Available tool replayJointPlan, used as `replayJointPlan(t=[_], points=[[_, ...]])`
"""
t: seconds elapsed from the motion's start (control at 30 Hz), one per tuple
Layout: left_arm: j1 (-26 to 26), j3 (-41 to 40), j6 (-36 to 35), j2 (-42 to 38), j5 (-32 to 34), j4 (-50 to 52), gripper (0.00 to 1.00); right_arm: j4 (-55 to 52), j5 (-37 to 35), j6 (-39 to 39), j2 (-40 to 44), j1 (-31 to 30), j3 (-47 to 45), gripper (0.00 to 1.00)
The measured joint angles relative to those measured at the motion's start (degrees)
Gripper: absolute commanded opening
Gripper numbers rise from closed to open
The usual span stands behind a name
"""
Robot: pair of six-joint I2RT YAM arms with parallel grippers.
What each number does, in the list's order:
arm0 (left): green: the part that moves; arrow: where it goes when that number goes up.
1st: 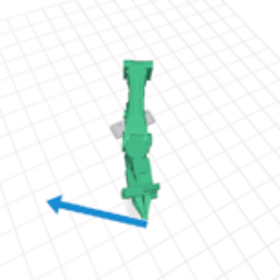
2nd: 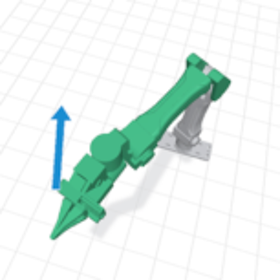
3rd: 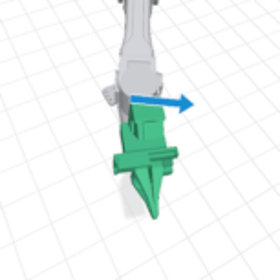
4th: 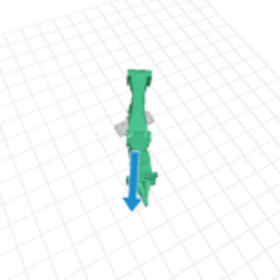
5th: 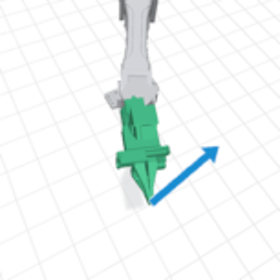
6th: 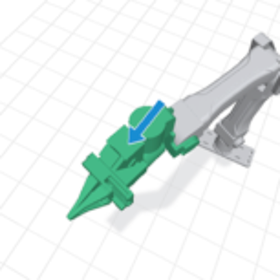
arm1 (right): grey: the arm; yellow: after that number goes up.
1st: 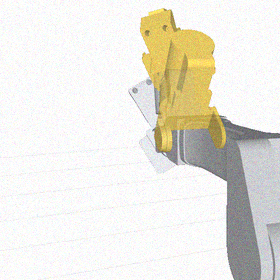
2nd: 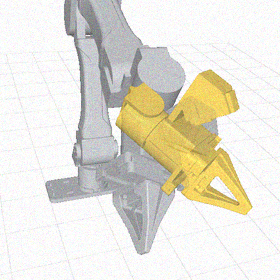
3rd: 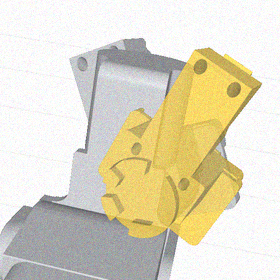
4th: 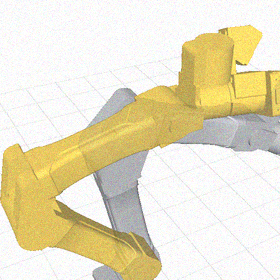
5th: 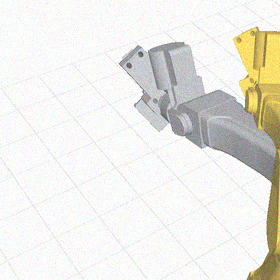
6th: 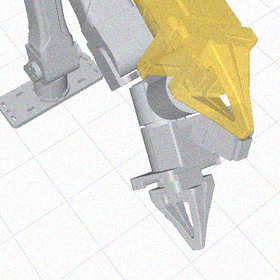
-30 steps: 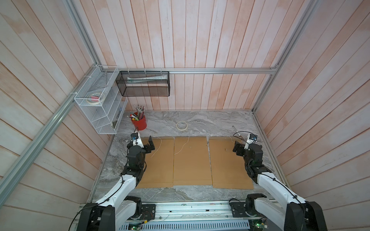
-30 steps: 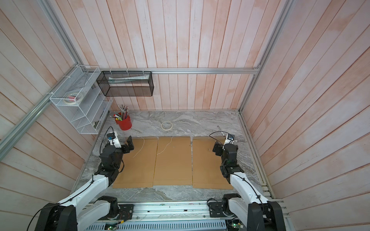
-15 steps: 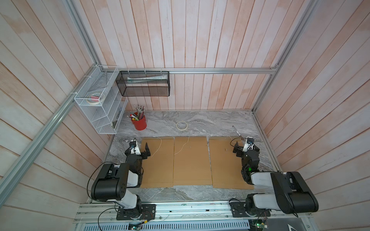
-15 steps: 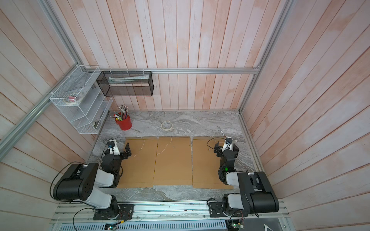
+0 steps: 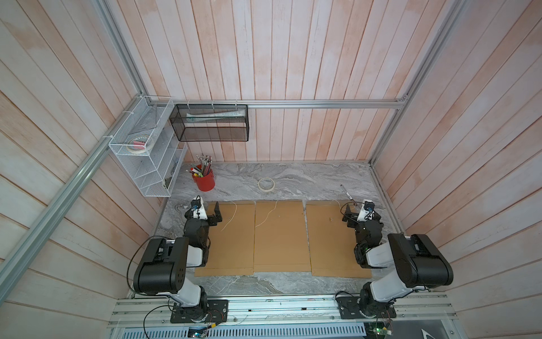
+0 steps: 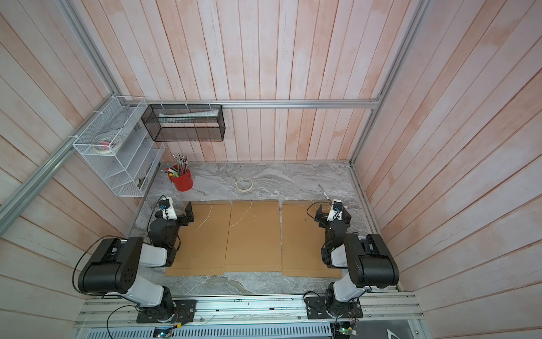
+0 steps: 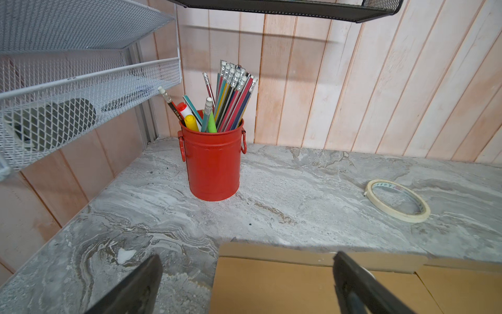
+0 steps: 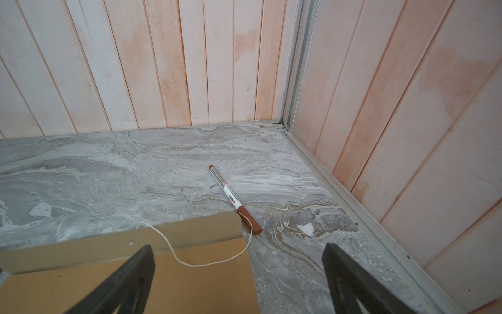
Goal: Open the file bag
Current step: Reset both arms
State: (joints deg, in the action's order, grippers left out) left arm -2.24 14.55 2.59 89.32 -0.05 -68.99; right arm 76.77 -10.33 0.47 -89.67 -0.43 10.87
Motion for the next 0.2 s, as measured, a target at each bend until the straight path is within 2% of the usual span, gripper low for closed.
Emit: replayJointPlan(t=[0.2], points=[[0.11,0.57,-1.2,0.02,-2.93,1.33,1.0,0.0,0.24,0.22,0.0,0.11,0.0,0.98]])
